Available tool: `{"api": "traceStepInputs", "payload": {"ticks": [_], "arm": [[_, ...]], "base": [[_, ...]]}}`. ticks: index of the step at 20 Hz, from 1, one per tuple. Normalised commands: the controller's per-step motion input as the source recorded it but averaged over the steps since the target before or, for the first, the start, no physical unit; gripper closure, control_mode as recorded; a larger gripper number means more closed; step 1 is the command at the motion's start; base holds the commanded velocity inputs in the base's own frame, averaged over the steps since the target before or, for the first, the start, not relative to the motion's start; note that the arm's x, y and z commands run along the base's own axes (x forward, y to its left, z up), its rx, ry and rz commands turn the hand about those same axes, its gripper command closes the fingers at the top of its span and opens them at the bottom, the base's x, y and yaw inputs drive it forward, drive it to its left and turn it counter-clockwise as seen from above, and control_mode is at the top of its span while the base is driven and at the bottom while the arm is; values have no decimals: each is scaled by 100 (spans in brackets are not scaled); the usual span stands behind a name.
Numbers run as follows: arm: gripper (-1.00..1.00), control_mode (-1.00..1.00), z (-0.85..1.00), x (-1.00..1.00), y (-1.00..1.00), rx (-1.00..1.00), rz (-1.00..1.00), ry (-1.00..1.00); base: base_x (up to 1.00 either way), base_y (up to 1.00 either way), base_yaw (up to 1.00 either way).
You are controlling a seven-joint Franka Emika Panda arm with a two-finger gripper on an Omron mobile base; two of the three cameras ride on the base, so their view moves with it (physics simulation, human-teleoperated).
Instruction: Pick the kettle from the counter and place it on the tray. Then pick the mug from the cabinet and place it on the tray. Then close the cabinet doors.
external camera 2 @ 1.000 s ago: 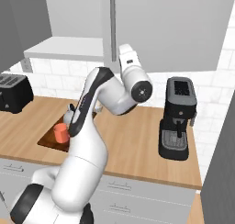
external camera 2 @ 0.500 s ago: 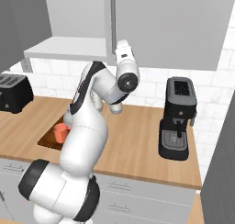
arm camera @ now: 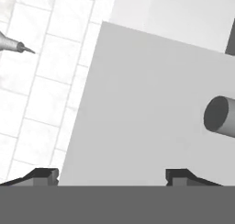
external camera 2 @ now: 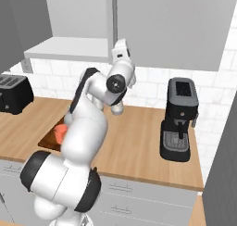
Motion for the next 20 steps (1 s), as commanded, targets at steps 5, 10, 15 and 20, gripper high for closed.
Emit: {"api": "traceStepInputs", "payload": {"ticks": [5,10,15,20], "arm": [[-100,-100,-34,4,-39,0,-17,8],[-100,-100,-43,-28,-50,0,-21,24],[-100,-100,-18,-60,-41,0,-20,33],[-100,-100,12,-71,9,1,-1,9]], "base": [[0,0,0],[0,0,0],[0,0,0],[0,0,0]]}}
